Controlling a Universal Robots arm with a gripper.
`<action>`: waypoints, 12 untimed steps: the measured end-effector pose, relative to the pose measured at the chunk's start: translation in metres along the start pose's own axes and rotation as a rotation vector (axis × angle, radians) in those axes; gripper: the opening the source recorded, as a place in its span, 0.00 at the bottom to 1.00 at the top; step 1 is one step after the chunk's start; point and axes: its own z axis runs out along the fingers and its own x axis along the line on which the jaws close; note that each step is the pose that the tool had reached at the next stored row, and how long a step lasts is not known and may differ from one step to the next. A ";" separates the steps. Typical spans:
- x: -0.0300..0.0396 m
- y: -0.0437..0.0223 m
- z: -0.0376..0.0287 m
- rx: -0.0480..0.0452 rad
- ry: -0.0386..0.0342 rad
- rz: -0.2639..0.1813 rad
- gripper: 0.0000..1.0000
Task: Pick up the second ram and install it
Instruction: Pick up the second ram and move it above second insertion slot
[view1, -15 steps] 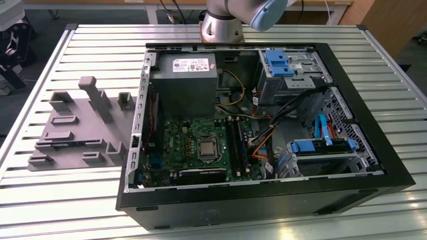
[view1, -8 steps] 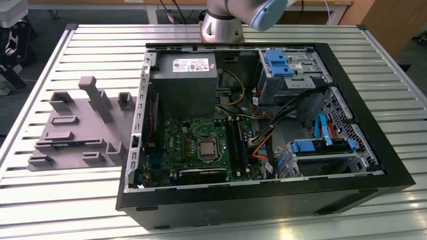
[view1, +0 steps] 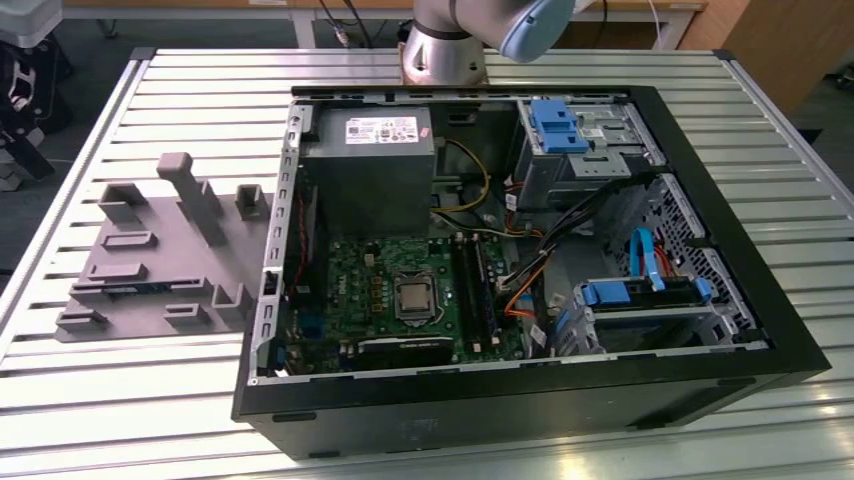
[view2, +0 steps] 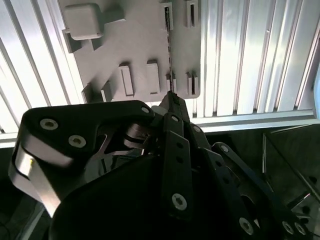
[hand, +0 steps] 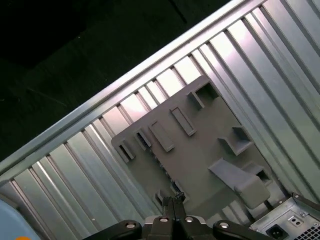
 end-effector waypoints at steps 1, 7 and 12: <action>0.0000 0.0000 0.0001 -0.0001 -0.0001 -0.014 0.13; 0.0001 0.0001 0.0008 -0.0006 -0.0007 -0.105 0.13; 0.0001 0.0002 0.0015 -0.0012 -0.0013 -0.187 0.13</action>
